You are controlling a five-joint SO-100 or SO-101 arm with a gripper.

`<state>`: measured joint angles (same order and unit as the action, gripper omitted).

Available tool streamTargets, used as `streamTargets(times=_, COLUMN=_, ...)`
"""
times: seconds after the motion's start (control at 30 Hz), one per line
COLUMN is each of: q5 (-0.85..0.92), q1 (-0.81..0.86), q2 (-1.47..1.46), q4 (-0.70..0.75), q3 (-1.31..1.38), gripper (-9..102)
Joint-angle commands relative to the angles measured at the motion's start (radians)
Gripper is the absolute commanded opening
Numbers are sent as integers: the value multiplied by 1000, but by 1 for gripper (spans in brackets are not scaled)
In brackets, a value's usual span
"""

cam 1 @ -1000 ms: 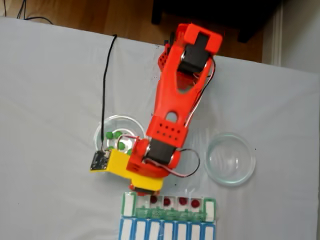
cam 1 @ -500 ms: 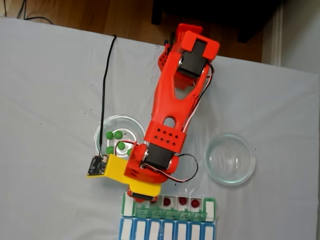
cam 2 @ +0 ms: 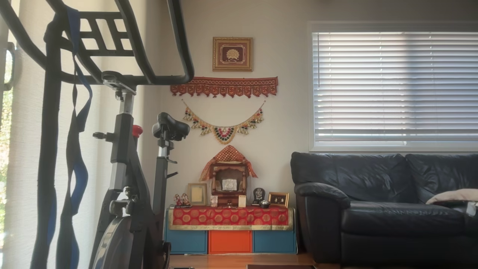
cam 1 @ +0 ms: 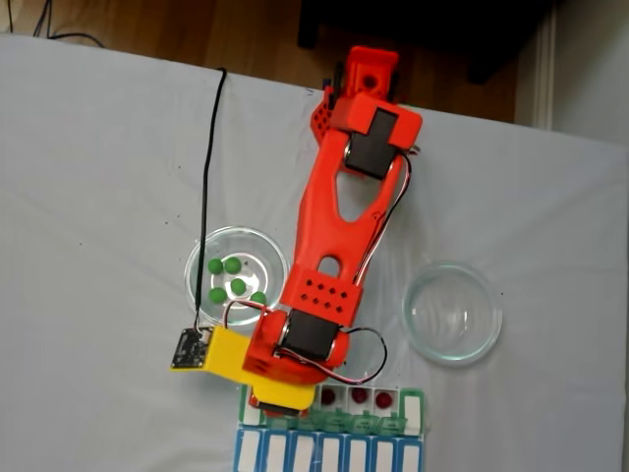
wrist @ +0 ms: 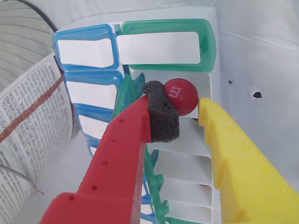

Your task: Sort medicines into box.

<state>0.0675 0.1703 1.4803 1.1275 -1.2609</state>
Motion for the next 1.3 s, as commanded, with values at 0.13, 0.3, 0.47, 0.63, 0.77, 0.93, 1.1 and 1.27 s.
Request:
streamTargets(times=0.13, q5=-9, q1=-37, q2=29, q4=-6, q3=110, gripper=2)
streamTargets(times=0.3, q5=-11, q1=-55, q2=2, q4=-2, q3=132, gripper=2)
streamTargets(times=0.47, q5=-14, q1=-71, q2=-8, q4=3, q3=137, gripper=2)
streamTargets(times=0.63, q5=-18, q1=-91, q2=-6, q4=31, q3=132, gripper=2)
streamTargets(times=0.77, q5=-31, q1=-107, q2=11, q4=43, q3=112, gripper=2)
streamTargets(times=0.93, q5=-35, q1=-126, q2=18, q4=46, q3=91, gripper=2)
streamTargets(times=1.1, q5=-37, q1=-132, q2=8, q4=37, q3=87, gripper=2)
streamTargets(times=1.27, q5=-37, q1=-147, q2=2, q4=32, q3=78, gripper=2)
